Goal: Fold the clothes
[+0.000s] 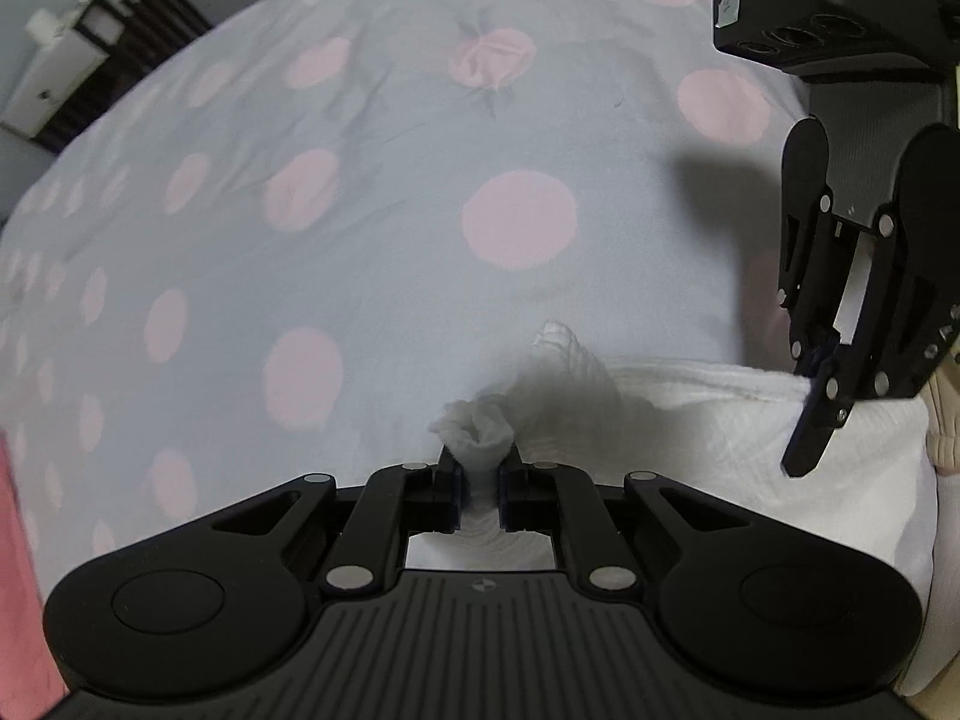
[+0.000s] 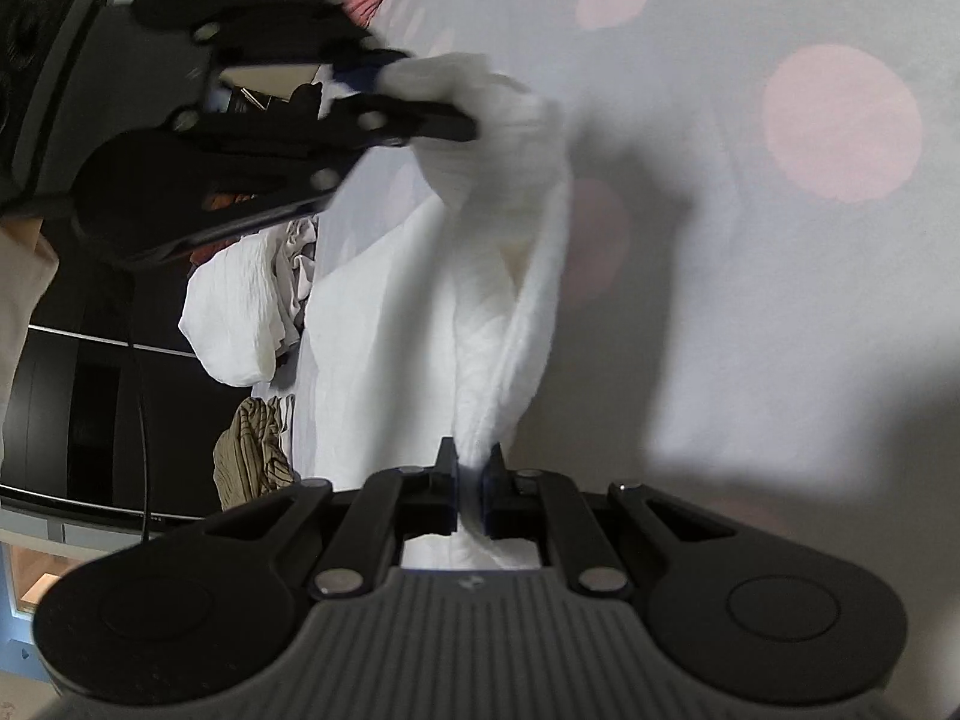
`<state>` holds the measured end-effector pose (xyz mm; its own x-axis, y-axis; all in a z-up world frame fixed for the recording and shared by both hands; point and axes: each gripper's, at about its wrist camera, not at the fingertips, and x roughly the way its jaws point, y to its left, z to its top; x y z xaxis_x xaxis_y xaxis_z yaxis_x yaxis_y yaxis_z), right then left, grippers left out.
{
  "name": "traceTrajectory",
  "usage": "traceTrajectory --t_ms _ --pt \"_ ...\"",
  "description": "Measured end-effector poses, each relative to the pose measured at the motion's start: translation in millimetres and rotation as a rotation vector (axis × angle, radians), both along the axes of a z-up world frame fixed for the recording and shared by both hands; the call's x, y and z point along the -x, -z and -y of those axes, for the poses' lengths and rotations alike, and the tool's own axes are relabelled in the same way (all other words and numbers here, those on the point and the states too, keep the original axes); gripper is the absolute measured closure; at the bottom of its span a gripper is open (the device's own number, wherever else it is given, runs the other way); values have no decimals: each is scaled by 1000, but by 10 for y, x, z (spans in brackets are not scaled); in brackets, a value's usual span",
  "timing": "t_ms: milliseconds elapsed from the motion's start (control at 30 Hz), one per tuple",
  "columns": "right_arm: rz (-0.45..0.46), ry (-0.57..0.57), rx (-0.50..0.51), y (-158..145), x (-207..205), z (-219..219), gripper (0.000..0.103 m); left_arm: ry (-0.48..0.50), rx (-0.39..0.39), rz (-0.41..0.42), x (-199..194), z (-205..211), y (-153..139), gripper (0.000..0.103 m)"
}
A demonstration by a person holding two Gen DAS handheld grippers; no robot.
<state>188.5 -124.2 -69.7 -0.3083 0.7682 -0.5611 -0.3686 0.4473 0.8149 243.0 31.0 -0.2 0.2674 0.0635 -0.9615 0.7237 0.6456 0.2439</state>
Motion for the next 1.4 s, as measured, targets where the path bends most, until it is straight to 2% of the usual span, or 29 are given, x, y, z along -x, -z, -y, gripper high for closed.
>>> traceTrajectory --t_ms 267,467,567,700,933,1200,1300,1333,1367,1400 --pt "-5 -25 -42 -240 451 -384 95 -124 22 102 819 -578 -506 94" --pt "17 -71 -60 -491 828 -941 95 -260 98 207 1395 -1116 -747 94" --pt "21 -76 -42 -541 991 -1216 95 -316 88 236 1667 -1372 -719 94" --pt "31 -84 -7 -512 1226 -1604 95 -405 120 274 2037 -1729 -706 94" --pt "104 -87 74 -354 1726 -2344 95 -528 151 308 2456 -2202 -462 94" --pt "142 -90 168 -70 2084 -2948 95 -625 159 276 2681 -2590 -164 90" --pt "150 -92 191 -11 2166 -3083 85 -681 120 266 2729 -2689 -80 80" --pt "142 -92 196 9 2185 -3120 73 -710 86 266 2741 -2725 -54 70" --pt "131 -102 193 25 2219 -3168 64 -747 23 280 2753 -2767 -31 64" --pt "120 -117 174 27 2270 -3218 52 -784 -40 293 2767 -2809 -13 62"
